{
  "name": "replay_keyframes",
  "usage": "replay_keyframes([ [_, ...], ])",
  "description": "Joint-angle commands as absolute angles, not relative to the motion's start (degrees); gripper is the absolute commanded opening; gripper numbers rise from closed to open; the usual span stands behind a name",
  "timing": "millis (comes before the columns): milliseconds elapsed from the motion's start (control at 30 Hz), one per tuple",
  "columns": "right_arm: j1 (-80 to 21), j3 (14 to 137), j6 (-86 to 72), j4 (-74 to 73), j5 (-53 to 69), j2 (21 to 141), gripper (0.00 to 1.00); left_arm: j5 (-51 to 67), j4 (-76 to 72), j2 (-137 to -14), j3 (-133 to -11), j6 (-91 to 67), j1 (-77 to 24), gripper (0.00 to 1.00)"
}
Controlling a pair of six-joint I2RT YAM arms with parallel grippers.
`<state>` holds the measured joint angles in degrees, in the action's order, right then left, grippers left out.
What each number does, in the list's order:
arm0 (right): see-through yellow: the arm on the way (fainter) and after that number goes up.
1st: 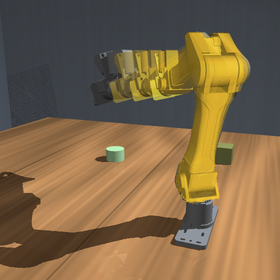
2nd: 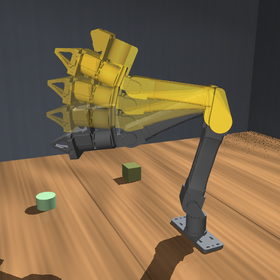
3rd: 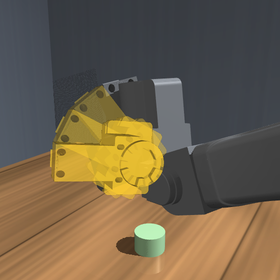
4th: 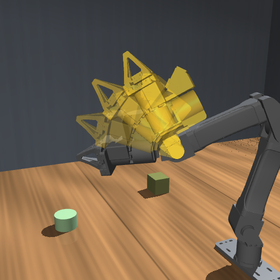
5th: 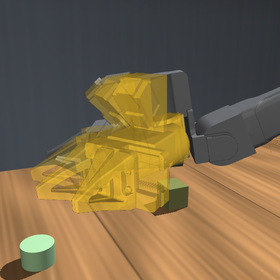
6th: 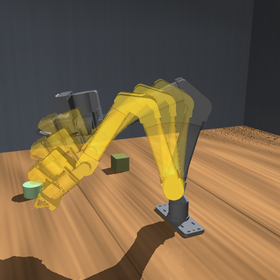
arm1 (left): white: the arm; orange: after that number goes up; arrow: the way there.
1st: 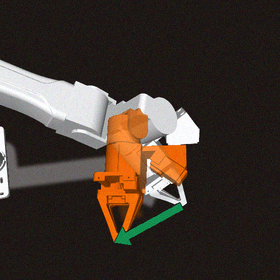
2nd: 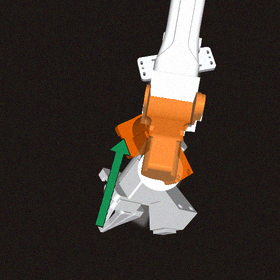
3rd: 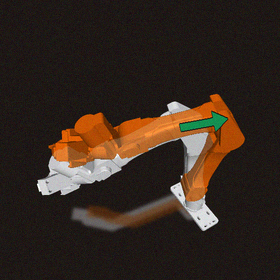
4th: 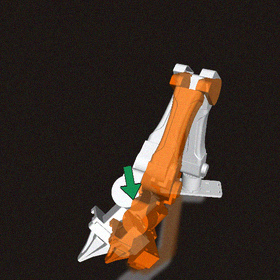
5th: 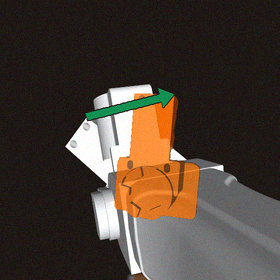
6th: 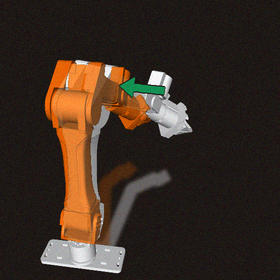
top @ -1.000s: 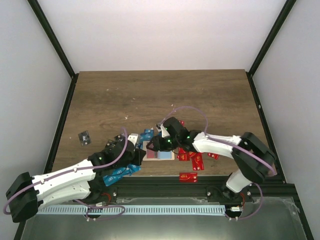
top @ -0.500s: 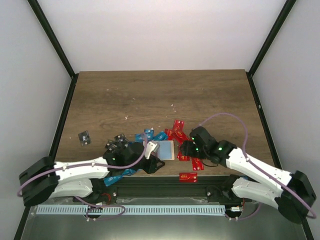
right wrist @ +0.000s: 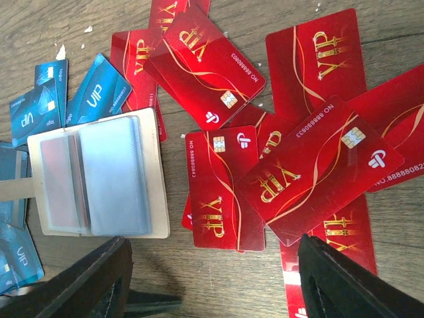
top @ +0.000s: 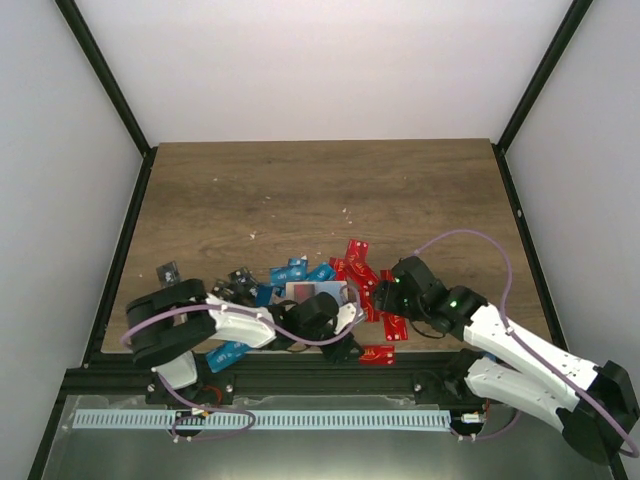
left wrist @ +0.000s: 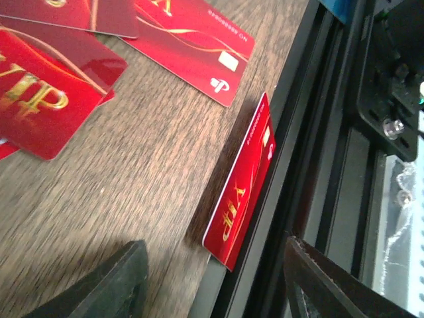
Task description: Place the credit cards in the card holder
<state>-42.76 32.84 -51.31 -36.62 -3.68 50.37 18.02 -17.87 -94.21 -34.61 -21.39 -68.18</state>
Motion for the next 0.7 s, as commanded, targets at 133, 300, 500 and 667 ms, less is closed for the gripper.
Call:
replay_keyframes([
  [133, -42.1, 32.9, -50.3, -36.1, -4.1, 48.7, 0.71, 20.2, -17.1, -101.6, -41.1, -16.8, -70.2, 0.59],
  [300, -42.0, 32.8, -49.9, -35.8, -3.8, 48.5, 0.71, 20.7, -16.8, -102.1, -40.8, -16.6, -71.3, 0.50],
  [500, -41.9, 32.8, -49.9, -35.6, -3.3, 48.4, 0.71, 20.8, -17.3, -103.7, -40.5, -16.3, -72.2, 0.39],
  [667, -41.8, 32.9, -49.9, -35.4, -2.5, 48.1, 0.71, 18.7, -17.5, -104.8, -41.1, -16.5, -72.6, 0.22],
])
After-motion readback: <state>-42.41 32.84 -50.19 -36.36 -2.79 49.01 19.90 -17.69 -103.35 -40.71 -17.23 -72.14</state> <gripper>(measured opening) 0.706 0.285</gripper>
